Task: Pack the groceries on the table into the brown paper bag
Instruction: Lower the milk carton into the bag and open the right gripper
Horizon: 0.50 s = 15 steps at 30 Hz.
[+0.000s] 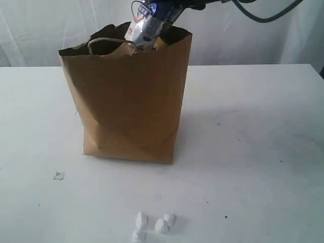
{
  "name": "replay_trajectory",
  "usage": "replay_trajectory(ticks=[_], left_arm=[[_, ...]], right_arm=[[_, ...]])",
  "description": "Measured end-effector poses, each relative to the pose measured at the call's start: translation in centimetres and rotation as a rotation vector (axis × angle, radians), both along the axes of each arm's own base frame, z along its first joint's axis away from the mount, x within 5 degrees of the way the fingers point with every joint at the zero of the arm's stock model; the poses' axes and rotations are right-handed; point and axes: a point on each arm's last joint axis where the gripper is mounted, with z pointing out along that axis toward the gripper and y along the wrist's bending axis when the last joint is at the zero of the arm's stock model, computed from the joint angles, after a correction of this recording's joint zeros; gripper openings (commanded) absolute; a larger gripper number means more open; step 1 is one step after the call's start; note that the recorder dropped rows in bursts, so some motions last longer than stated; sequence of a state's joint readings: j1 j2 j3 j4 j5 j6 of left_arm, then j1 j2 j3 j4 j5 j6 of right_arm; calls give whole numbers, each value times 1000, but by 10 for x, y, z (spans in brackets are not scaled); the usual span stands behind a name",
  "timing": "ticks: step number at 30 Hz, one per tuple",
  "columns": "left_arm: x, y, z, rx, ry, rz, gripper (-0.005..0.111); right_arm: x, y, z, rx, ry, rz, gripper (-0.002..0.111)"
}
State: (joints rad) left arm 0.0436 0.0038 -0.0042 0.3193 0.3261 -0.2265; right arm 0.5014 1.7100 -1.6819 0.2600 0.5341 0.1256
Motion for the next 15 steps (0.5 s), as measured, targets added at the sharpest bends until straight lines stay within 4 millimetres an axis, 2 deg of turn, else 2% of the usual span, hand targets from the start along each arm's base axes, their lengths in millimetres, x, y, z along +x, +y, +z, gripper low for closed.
replay_trajectory(ticks=[4,8,15], left_arm=[[0,0,0,0,0,0,0],[0,0,0,0,0,0,0],[0,0,0,0,0,0,0]], right_arm=[[3,12,-7,58,9,47,0],[2,32,-19,27,-8,140,0],[2,50,-27,20,-72,168,0]])
